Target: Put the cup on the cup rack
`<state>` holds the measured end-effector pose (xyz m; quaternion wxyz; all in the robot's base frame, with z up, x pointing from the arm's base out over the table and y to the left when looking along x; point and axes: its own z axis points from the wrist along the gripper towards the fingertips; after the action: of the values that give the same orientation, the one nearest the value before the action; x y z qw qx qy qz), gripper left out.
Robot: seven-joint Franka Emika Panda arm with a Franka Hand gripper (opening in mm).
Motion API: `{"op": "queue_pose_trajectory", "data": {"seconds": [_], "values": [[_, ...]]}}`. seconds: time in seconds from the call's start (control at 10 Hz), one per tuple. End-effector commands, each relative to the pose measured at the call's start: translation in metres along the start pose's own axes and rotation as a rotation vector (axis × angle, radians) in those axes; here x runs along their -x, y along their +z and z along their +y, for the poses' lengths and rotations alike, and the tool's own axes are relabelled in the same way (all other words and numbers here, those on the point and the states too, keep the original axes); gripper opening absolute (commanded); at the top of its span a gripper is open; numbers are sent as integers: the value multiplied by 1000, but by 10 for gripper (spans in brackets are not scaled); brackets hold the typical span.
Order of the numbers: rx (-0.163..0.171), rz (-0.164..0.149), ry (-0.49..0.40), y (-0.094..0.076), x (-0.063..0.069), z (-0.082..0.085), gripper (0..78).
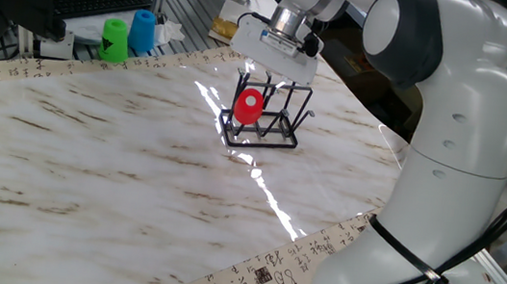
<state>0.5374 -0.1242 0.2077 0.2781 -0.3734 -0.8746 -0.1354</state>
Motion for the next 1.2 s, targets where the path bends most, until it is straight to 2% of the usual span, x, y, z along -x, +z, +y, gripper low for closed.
{"op": "queue_pose_trajectory", "data": {"seconds": [0.1,0.7,0.8,1.2], "values": [[-4,-9,-20,0,4,1,14],[-10,-17,-10,1,4,2,14],[-10,-17,-10,1,4,2,775],[-10,-17,-10,1,4,2,775]]}}
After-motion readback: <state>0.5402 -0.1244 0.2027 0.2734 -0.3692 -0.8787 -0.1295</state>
